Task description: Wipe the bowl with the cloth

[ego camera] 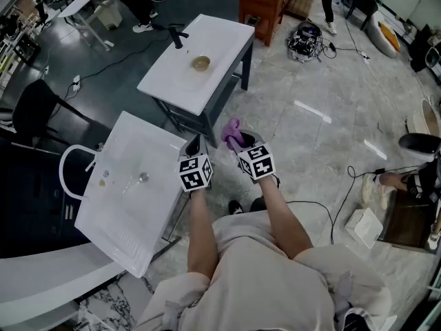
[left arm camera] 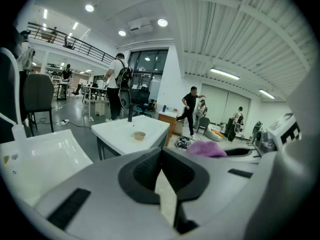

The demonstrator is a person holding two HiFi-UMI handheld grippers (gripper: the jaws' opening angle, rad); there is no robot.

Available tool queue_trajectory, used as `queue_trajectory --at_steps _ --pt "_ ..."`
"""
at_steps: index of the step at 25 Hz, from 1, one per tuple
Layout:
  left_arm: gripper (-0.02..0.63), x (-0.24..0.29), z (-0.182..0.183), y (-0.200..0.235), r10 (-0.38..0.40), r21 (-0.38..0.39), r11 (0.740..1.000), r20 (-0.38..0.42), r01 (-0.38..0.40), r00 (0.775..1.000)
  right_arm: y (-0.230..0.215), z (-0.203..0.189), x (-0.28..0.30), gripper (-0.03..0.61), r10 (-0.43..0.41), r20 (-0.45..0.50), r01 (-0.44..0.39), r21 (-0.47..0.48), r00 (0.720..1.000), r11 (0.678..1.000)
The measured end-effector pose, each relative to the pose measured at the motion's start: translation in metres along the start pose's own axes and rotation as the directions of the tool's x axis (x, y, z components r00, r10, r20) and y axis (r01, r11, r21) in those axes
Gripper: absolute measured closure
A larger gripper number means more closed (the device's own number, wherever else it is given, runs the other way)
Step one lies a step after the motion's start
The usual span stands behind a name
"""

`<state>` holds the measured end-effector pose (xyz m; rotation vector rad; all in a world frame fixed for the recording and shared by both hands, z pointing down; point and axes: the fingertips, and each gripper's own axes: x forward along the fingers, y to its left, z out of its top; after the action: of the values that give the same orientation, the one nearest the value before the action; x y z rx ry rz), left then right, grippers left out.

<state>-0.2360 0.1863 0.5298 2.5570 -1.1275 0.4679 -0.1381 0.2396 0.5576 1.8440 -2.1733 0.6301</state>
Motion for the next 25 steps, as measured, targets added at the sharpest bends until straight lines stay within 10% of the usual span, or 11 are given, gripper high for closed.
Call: queue_trajectory --at_steps 25 --pt "0.607 0.04 -0.004 0.011 0.032 0.0 1.0 -0.047 -0.032 0.998 -0.034 0.009 0.029 0.491 0.072 0.034 -0.075 0.091 0.997 0.993"
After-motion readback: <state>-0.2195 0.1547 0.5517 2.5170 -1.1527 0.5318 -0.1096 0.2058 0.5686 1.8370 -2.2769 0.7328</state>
